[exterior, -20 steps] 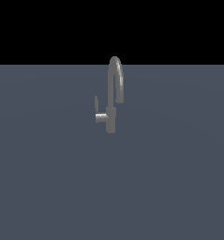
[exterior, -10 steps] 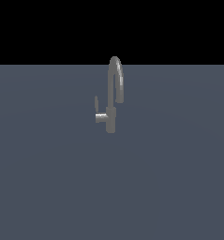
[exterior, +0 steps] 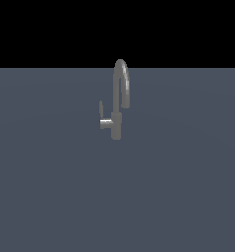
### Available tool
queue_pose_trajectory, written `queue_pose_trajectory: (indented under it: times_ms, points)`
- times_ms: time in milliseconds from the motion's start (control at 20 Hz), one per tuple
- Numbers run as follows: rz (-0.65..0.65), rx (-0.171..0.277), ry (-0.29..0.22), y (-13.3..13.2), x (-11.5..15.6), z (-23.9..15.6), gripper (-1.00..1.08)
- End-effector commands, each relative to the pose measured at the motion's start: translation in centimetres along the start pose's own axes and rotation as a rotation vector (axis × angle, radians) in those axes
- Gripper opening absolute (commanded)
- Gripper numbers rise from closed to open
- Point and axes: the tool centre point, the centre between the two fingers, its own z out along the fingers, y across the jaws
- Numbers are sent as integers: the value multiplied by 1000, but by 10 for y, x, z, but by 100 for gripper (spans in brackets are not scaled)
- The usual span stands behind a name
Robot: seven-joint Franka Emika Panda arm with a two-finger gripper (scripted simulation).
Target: Turn on the faucet by rotating a designated handle.
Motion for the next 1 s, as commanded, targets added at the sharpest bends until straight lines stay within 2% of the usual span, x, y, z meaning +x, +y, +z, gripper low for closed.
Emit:
queue_pose_trajectory:
  times_ms: [0, 450, 700, 950]
  points:
    - [43, -18, 40, -21, -4, 7, -100]
    - [178, -99, 151, -91, -17, 70, -100]
    - [249, -151, 191, -121, -24, 128, -100]
    - [322, -210, 215, -140, -30, 201, -100]
